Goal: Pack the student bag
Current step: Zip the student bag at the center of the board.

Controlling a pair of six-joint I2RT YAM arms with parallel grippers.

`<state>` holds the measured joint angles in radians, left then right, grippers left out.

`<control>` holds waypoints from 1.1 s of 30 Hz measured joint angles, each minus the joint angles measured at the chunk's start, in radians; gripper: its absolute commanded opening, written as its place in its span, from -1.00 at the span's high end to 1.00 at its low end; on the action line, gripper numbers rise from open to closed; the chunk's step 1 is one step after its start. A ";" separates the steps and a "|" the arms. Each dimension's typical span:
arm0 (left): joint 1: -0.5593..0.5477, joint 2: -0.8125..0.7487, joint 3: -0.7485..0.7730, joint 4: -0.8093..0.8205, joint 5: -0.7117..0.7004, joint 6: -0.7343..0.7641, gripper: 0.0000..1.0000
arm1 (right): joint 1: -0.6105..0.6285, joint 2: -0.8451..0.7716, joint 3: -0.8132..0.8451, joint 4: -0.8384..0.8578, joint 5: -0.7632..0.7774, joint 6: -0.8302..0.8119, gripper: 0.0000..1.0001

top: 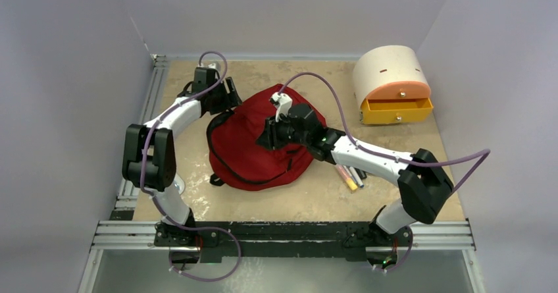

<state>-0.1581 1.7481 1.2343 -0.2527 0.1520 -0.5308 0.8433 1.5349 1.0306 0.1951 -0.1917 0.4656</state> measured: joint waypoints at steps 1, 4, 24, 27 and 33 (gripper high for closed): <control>-0.004 0.005 0.000 0.000 -0.004 0.000 -0.36 | 0.000 -0.004 -0.005 0.000 0.000 0.002 0.22; -0.009 0.020 0.001 -0.002 -0.024 -0.002 -0.36 | 0.000 -0.014 -0.017 -0.001 0.001 0.006 0.22; -0.009 0.097 0.017 0.021 -0.053 -0.013 0.12 | 0.000 -0.026 -0.027 0.002 0.017 0.008 0.22; -0.009 0.103 0.019 0.029 -0.051 -0.020 0.27 | 0.000 -0.027 -0.038 0.003 0.017 0.010 0.22; -0.011 0.109 0.024 0.031 -0.051 -0.029 0.51 | 0.000 -0.032 -0.042 0.002 0.018 0.013 0.22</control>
<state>-0.1688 1.8568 1.2579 -0.2218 0.1005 -0.5602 0.8433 1.5032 0.9882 0.1974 -0.1741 0.4789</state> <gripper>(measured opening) 0.276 0.388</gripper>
